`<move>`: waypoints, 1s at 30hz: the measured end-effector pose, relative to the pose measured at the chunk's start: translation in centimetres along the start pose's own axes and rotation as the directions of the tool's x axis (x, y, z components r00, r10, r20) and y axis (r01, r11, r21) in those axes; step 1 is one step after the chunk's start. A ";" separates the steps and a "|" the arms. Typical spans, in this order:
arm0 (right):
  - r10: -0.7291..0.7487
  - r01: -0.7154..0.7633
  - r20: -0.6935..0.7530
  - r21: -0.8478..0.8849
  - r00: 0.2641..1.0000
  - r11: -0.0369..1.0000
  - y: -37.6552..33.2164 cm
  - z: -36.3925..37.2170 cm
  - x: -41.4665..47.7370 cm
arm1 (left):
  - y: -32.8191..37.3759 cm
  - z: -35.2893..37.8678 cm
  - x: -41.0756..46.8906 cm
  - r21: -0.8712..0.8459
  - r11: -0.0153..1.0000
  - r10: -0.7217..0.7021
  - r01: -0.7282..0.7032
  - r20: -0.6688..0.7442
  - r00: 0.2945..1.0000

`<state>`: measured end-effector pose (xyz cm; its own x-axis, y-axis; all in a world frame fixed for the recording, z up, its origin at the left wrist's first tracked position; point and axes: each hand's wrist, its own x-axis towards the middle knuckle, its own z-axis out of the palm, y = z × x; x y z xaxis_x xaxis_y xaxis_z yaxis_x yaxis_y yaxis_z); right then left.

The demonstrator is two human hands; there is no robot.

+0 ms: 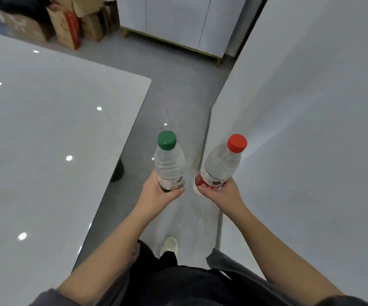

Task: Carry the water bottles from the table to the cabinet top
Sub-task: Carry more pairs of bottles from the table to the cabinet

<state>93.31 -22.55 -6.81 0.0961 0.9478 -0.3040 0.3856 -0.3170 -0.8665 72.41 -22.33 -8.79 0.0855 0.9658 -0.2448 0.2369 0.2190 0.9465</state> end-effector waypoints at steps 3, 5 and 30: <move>-0.046 0.053 -0.105 0.070 0.993 0.996 -2.8 -3.9 0.6 | 4.8 0.9 3.0 0.019 0.993 0.115 -0.116 0.051 0.992; -0.084 0.101 -0.162 0.103 0.983 0.989 -5.1 -5.7 1.3 | 8.4 0.8 5.1 0.029 0.980 0.192 -0.194 0.076 0.979; -0.433 0.623 -0.485 0.352 0.760 0.698 -31.8 -16.2 2.2 | 37.4 -5.9 9.9 -0.240 0.776 0.585 -0.583 -0.071 0.808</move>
<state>96.12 -9.82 26.51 0.3512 0.8738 0.3364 0.0060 0.3571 -0.9340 76.46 -3.79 25.47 0.1393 0.9182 0.3709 -0.0980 -0.3599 0.9278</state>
